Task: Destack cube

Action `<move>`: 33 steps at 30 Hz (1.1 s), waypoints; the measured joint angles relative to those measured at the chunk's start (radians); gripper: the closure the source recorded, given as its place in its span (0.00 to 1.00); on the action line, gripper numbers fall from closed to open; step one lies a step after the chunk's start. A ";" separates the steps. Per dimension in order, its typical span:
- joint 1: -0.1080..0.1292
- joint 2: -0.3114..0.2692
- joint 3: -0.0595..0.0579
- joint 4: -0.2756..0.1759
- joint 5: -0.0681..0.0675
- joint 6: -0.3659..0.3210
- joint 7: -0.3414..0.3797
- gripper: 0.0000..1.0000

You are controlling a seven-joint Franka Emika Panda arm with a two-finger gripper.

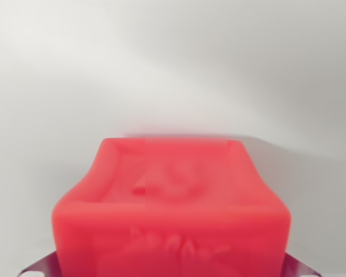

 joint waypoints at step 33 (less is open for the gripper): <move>0.000 0.024 0.000 0.010 0.000 0.014 0.000 0.00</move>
